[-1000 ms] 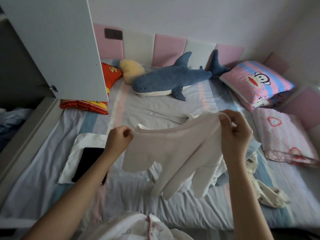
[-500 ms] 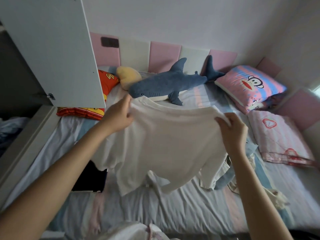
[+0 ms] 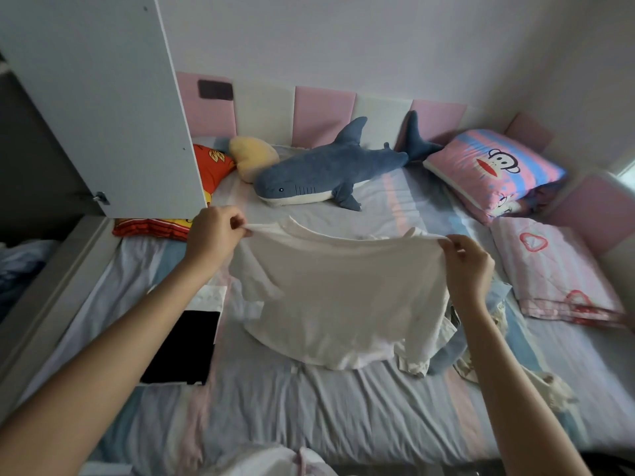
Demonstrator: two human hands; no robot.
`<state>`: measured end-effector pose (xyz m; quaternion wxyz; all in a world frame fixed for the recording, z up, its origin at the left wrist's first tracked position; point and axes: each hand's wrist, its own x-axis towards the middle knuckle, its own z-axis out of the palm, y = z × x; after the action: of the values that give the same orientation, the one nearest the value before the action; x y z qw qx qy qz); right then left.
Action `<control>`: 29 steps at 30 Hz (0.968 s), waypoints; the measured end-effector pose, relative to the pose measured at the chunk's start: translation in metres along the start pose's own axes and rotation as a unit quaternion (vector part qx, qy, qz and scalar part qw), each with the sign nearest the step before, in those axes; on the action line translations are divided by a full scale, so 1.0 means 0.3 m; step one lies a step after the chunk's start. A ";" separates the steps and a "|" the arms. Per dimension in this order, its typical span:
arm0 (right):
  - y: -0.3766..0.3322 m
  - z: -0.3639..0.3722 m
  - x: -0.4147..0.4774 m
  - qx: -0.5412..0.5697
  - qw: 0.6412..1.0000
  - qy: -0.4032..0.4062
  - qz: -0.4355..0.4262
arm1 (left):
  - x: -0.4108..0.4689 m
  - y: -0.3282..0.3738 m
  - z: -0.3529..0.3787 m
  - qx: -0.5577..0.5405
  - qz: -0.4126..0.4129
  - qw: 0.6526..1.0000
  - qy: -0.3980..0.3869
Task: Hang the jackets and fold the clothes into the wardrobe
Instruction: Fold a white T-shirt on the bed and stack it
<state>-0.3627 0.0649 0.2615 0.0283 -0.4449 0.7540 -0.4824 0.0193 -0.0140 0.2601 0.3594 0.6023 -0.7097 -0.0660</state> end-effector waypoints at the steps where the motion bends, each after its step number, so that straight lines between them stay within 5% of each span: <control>1: 0.002 -0.003 -0.010 0.016 0.999 0.026 -0.011 | -0.005 0.005 0.001 -0.011 0.006 1.000 0.013; 5: 0.028 0.000 -0.018 0.033 0.998 0.052 0.003 | 0.008 0.033 -0.003 -0.041 0.028 0.996 0.071; 7: 0.073 0.023 -0.013 -0.008 0.996 -0.076 0.042 | 0.014 0.029 0.020 -0.047 -0.002 0.999 0.000; 10: 0.089 0.060 -0.088 0.000 0.946 -0.315 0.081 | -0.032 0.012 0.101 -0.025 -0.049 0.981 -0.184; 12: 0.084 0.091 -0.166 -0.045 0.869 -0.484 0.095 | -0.088 0.011 0.171 -0.044 -0.078 0.953 -0.288; 14: 0.087 0.126 -0.224 -0.153 0.739 -0.653 0.059 | -0.127 0.021 0.221 -0.065 -0.091 0.930 -0.350; 16: 0.067 0.134 -0.227 -0.243 0.629 -0.736 0.052 | -0.116 0.042 0.226 -0.111 -0.089 0.914 -0.381; 18: 0.051 0.114 -0.177 -0.273 0.594 -0.754 0.063 | -0.073 0.059 0.166 -0.174 -0.091 0.883 -0.426; 21: 0.055 0.067 -0.029 -0.291 0.618 -0.727 0.068 | 0.021 0.058 0.030 -0.122 -0.016 0.863 -0.490; 24: 0.101 0.053 0.103 -0.361 0.706 -0.607 0.053 | 0.102 -0.003 0.007 -0.004 0.026 0.868 -0.496; 29: 0.120 0.130 0.200 -0.348 0.875 -0.333 0.039 | 0.205 -0.094 0.102 0.054 -0.030 0.957 -0.285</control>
<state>-0.4037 0.0006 0.2369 0.1402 -0.5303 0.8360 -0.0106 0.0229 -0.0873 0.2493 0.1070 0.5978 -0.7670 -0.2069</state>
